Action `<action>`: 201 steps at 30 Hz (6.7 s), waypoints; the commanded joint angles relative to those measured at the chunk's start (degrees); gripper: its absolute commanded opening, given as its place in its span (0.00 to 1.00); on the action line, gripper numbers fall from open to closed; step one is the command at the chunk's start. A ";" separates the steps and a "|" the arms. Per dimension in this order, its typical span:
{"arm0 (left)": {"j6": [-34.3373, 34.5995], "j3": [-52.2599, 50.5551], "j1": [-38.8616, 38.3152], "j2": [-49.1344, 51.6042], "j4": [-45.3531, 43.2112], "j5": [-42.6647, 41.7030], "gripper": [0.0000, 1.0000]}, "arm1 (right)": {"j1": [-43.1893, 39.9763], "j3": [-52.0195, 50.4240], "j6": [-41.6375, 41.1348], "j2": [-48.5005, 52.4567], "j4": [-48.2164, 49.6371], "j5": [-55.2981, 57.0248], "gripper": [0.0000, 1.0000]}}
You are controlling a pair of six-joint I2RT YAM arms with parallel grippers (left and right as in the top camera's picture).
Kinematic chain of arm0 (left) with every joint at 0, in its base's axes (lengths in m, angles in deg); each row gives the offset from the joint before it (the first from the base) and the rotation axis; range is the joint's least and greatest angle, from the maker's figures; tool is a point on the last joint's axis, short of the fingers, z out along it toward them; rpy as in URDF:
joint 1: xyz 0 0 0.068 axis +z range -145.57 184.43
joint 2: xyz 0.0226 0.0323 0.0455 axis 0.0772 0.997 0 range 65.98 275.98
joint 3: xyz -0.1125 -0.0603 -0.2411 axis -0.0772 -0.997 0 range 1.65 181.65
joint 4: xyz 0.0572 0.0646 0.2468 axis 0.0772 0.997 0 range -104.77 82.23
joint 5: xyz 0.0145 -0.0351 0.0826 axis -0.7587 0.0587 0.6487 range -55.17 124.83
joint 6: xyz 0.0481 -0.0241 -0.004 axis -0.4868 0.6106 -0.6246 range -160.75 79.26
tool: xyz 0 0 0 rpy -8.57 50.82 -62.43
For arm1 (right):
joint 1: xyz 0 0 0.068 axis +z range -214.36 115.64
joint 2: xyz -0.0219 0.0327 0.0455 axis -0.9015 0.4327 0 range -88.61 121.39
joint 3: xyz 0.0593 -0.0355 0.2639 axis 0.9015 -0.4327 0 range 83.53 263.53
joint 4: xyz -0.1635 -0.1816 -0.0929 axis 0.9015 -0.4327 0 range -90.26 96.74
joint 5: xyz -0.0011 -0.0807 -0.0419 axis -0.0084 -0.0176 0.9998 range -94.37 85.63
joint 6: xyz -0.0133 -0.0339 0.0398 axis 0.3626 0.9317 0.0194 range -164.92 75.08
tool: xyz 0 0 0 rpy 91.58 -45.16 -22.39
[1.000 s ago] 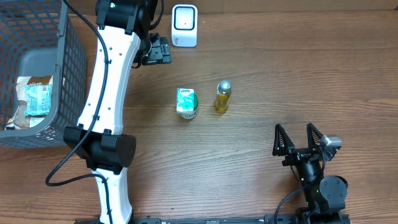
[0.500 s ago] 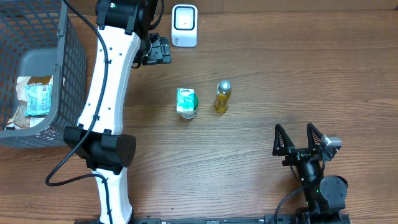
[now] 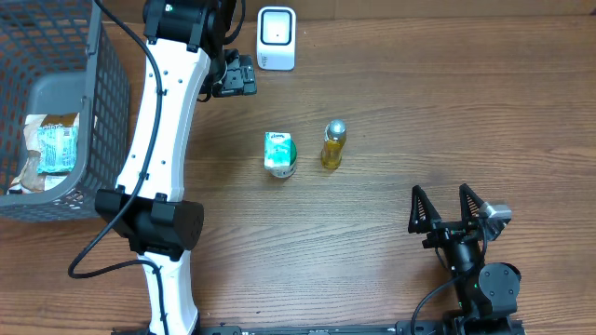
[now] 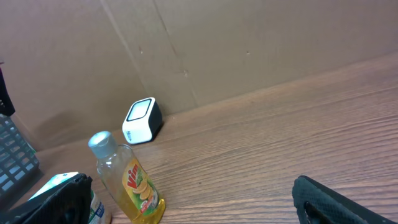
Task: Scan the item barcode
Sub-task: 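Raise the left gripper and swing it back over the grey basket, then lower the left gripper into the basket and grasp the wipes pouch, then lift the wipes pouch out and lower it onto the table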
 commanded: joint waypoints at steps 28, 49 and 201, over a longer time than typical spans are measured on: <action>-1.09 1.22 3.26 -1.64 -2.56 5.29 1.00 | 0.33 -0.61 0.07 -0.46 0.15 0.09 1.00; -9.44 21.38 25.38 -1.66 -12.94 1.07 1.00 | 0.33 -0.61 0.07 -0.46 0.15 0.09 1.00; 7.78 -74.34 10.32 -26.69 -46.16 -8.57 0.44 | 0.33 -0.61 0.07 -0.46 0.15 0.09 1.00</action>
